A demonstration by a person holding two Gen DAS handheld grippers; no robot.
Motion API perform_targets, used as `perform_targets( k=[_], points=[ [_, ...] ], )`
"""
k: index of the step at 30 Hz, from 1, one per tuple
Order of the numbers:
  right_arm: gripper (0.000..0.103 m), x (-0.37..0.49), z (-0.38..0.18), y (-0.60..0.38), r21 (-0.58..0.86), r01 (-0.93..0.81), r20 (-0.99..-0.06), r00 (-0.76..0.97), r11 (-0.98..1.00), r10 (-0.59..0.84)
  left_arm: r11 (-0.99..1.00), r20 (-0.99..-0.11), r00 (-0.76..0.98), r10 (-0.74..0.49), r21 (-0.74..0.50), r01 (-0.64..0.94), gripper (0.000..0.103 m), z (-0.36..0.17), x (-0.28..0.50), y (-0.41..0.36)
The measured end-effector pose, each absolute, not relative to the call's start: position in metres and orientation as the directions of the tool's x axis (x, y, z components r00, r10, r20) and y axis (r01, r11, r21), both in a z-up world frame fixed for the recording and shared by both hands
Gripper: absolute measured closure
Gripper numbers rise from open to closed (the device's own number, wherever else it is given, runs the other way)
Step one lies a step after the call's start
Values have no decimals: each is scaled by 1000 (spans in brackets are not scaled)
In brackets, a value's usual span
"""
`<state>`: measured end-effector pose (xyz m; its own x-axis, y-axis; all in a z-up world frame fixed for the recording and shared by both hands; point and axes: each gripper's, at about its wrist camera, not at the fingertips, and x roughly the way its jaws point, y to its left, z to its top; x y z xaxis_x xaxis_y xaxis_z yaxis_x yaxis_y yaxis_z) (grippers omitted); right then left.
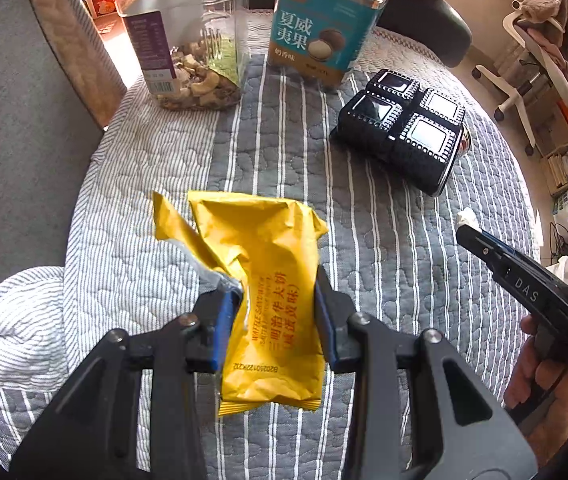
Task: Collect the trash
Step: 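Grasp the yellow snack packet with left gripper while right grasps the white paper ball, then drop the paper ball into the bucket with right gripper while left carries yellow packet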
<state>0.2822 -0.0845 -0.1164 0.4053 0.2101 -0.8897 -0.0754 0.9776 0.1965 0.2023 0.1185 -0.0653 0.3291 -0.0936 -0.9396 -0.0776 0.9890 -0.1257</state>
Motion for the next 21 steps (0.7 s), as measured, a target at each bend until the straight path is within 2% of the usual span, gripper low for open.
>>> perform_targets(
  k=[21],
  points=[
    [76,201,-27,-254,161,119,-886,455,980,90,967,-896,372,-244,-196,161,65,-35,199,-33]
  ],
)
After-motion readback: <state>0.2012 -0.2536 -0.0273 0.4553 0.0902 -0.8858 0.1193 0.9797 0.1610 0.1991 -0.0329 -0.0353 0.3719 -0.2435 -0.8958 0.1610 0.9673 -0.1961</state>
